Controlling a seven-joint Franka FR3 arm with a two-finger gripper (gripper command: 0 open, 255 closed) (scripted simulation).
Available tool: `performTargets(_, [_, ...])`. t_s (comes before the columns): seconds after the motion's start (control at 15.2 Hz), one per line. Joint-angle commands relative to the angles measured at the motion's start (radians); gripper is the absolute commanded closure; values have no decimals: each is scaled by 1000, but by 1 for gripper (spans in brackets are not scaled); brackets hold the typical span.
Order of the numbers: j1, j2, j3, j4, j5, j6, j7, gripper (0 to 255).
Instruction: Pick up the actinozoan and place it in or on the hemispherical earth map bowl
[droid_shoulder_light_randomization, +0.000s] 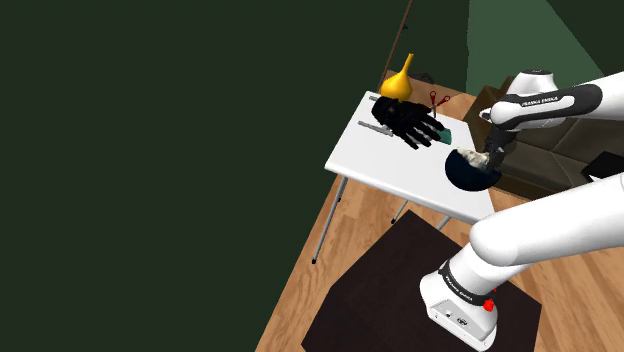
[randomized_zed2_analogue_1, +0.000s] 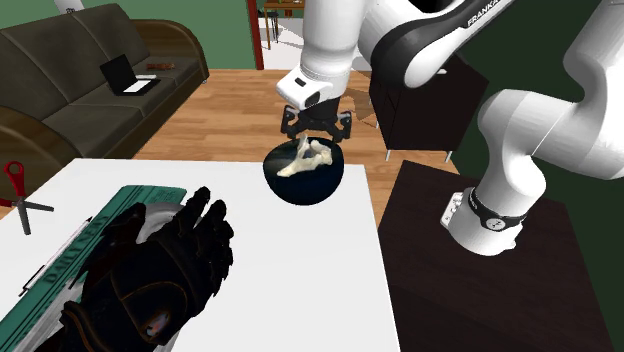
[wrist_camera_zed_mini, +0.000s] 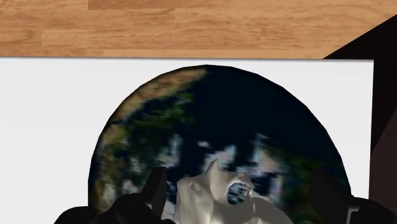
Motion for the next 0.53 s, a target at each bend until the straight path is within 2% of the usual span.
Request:
performTargets(0.0, [0, 1, -1, -2, -1, 3, 0, 0])
performTargets(0.26, [0, 1, -1, -2, -1, 3, 0, 0])
performTargets(0.33, [0, 1, -1, -2, -1, 3, 0, 255])
performTargets(0.46, [0, 2, -2, 0, 0, 3, -1, 255])
